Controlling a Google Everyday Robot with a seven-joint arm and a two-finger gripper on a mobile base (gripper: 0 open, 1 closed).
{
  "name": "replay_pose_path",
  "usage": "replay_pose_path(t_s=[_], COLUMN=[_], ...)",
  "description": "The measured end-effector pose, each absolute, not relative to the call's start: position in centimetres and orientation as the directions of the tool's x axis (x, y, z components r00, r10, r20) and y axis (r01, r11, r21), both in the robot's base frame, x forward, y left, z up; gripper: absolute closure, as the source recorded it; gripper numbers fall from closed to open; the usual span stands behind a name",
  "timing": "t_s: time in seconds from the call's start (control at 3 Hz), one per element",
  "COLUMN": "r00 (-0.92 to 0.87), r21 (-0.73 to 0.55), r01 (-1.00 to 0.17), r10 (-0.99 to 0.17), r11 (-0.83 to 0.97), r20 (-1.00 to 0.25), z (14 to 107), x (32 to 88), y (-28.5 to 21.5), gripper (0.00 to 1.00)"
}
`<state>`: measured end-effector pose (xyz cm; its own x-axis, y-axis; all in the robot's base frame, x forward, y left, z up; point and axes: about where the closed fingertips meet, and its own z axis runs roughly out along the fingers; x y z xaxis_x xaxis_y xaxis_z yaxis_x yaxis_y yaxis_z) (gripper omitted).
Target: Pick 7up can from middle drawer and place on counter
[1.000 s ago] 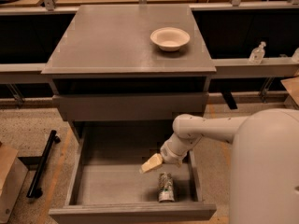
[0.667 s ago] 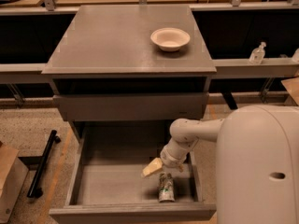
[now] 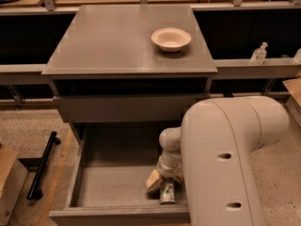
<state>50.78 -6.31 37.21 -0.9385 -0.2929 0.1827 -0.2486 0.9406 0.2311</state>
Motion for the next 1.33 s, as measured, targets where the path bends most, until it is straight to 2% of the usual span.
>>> replay_pose_path(t_s=[0.67,1.0,1.33], r00=[-0.937,-0.944,-0.948], r21=[0.207,0.278,0.401], r01=[-0.247,-0.246,-0.253], r10=[-0.288,-0.294,-0.308], r11=[0.947,0.929,0.880], r20=[0.197,0.147,0.079], z=[36.7,38.3,40.6], x=[50.3,50.6,51.1], y=[-5.6,-4.7,-3.2], gripper=[0.64,0.88,1.00])
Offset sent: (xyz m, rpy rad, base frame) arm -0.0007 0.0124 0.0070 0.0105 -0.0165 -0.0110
